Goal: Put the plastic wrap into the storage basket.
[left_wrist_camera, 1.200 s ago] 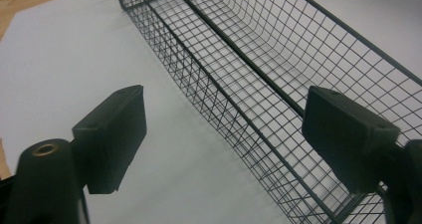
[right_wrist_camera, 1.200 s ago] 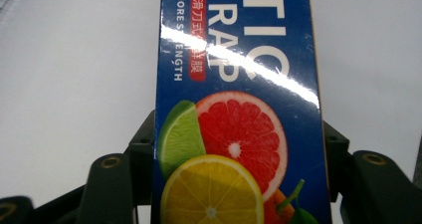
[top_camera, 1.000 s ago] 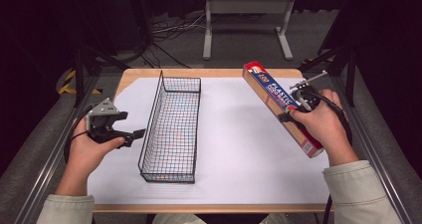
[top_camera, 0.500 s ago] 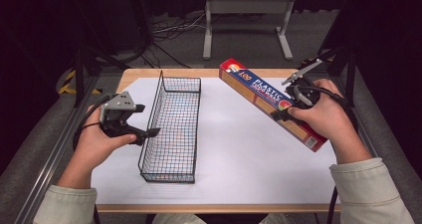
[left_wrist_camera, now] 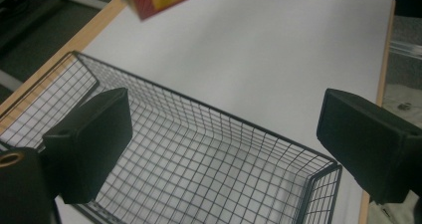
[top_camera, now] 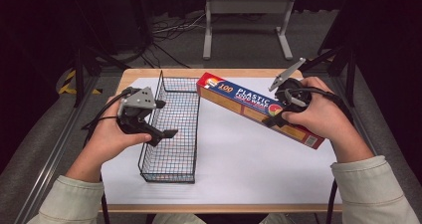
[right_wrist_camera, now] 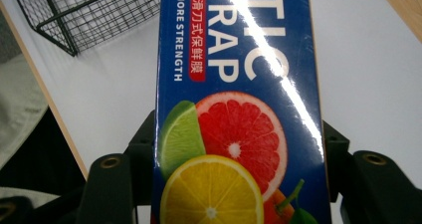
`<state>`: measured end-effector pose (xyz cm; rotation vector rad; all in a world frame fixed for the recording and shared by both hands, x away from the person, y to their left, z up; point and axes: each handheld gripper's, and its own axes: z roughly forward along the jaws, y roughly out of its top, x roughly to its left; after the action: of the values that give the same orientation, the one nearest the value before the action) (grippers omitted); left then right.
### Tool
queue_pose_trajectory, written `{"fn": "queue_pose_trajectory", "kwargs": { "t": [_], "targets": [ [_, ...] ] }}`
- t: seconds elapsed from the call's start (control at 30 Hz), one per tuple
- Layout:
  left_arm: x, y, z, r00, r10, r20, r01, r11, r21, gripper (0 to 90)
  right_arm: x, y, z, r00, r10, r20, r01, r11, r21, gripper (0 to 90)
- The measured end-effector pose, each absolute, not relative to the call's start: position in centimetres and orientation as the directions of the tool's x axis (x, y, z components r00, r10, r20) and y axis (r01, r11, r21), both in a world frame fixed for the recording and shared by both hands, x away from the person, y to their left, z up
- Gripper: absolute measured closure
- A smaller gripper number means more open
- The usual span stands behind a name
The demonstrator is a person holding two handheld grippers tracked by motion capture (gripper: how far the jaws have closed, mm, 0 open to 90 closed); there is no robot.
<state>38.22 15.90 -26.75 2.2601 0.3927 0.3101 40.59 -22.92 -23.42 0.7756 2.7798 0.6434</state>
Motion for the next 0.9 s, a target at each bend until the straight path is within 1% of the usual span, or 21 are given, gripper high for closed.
{"fn": "queue_pose_trajectory", "kwargs": {
  "t": [0.07, 0.17, 0.4, 0.5, 0.6, 0.73, 0.9],
  "targets": [
    [38.1, 15.4, -26.5, 0.927, 0.360, 0.100, 0.167, -0.638, 0.752, 8.4, 40.6, -22.7, -23.4, -0.855, 0.515, -0.068, 0.435, 0.782, 0.446, 40.7],
    [37.9, 14.5, -26.1, 0.939, 0.330, 0.102, 0.143, -0.642, 0.753, 8.7, 40.4, -22.1, -23.6, -0.887, 0.457, -0.065, 0.391, 0.818, 0.422, 40.7],
    [37.7, 12.9, -25.2, 0.946, 0.297, 0.132, 0.105, -0.663, 0.741, 8.4, 40.2, -21.2, -23.8, -0.929, 0.365, -0.054, 0.316, 0.862, 0.397, 40.7],
    [37.4, 12.0, -24.6, 0.961, 0.251, 0.120, 0.078, -0.655, 0.752, 8.4, 40.0, -20.7, -24.0, -0.951, 0.304, -0.056, 0.263, 0.891, 0.370, 40.8],
    [37.1, 11.1, -24.2, 0.967, 0.218, 0.135, 0.048, -0.673, 0.738, 8.6, 40.0, -20.3, -24.3, -0.957, 0.286, -0.052, 0.246, 0.893, 0.377, 40.8],
    [37.1, 10.0, -24.0, 0.968, 0.199, 0.149, 0.029, -0.685, 0.728, 7.7, 40.0, -20.1, -24.7, -0.966, 0.256, -0.041, 0.220, 0.894, 0.390, 40.8],
    [37.5, 8.7, -23.8, 0.970, 0.180, 0.166, 0.006, -0.696, 0.718, 7.0, 39.8, -19.7, -24.9, -0.977, 0.208, -0.048, 0.174, 0.907, 0.384, 40.7]
  ]
}}
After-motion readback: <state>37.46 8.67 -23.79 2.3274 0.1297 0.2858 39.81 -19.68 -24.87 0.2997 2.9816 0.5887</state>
